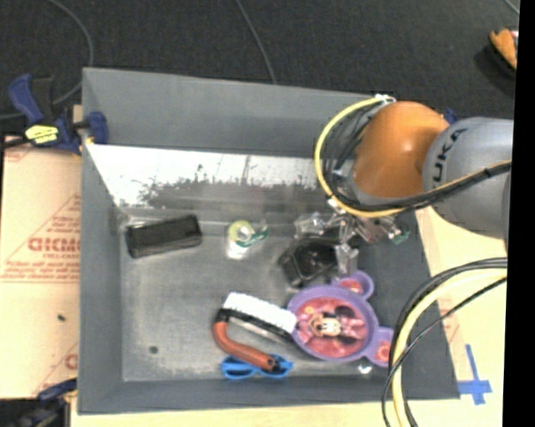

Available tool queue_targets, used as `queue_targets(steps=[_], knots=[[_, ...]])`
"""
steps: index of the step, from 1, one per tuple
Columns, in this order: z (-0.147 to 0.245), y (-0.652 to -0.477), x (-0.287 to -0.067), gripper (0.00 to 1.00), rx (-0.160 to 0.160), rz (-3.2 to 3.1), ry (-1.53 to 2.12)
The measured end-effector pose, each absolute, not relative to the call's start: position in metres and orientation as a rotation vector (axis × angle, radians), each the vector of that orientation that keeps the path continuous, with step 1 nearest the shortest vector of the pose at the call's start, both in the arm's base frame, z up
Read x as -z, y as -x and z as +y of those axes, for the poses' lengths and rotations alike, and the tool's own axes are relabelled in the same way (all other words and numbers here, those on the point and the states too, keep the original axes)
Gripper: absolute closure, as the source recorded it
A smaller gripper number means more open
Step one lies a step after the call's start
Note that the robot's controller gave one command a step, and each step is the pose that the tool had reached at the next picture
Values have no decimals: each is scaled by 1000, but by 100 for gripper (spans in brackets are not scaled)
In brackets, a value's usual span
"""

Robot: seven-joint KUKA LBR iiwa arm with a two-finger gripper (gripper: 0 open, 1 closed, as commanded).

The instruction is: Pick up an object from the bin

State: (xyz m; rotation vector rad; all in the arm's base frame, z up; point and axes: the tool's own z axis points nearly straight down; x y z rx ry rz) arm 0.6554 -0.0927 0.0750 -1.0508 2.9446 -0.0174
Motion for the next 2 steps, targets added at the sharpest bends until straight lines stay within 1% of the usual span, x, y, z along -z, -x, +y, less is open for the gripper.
queue_targets(steps=[1, 2], knots=[[-93, -652, -87, 100, 12, 2951, 1053], [-92, -651, -110, 100, 9, 2954, 1059]])
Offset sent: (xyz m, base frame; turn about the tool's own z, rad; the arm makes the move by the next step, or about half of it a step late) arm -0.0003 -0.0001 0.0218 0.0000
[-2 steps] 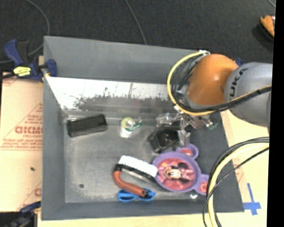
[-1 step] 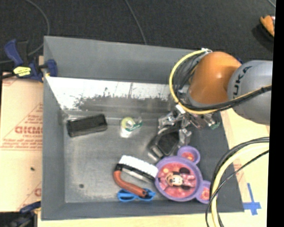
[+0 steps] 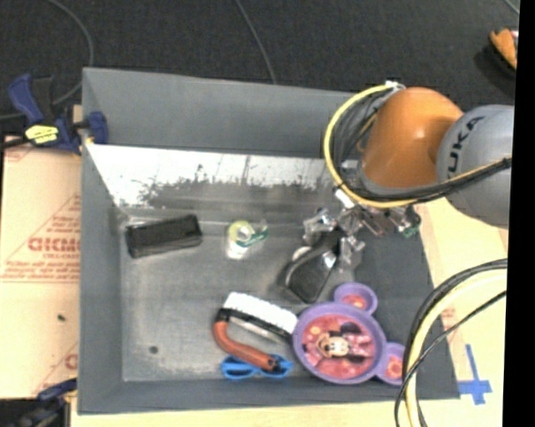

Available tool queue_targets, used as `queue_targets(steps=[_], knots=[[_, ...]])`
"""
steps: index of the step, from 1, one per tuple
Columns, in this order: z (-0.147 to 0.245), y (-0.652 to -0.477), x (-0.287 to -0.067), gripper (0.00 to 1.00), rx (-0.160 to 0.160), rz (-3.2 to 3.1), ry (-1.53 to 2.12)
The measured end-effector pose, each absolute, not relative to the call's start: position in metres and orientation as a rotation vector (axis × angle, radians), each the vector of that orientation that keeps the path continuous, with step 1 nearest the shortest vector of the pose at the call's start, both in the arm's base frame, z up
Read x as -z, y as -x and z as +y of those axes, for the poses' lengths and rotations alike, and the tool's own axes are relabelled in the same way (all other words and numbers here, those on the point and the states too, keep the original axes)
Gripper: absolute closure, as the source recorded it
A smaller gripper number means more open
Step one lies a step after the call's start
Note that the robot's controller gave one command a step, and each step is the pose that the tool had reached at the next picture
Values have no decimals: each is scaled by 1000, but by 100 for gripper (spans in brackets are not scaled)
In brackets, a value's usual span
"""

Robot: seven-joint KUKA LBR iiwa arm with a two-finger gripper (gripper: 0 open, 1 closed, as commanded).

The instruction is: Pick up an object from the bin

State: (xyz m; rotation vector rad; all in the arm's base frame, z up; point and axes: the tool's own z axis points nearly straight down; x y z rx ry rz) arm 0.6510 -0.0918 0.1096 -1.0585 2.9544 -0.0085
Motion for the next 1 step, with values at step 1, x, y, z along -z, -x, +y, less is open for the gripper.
queue_targets(steps=[1], knots=[[-92, -652, -127, 100, 13, 2948, 1057]])
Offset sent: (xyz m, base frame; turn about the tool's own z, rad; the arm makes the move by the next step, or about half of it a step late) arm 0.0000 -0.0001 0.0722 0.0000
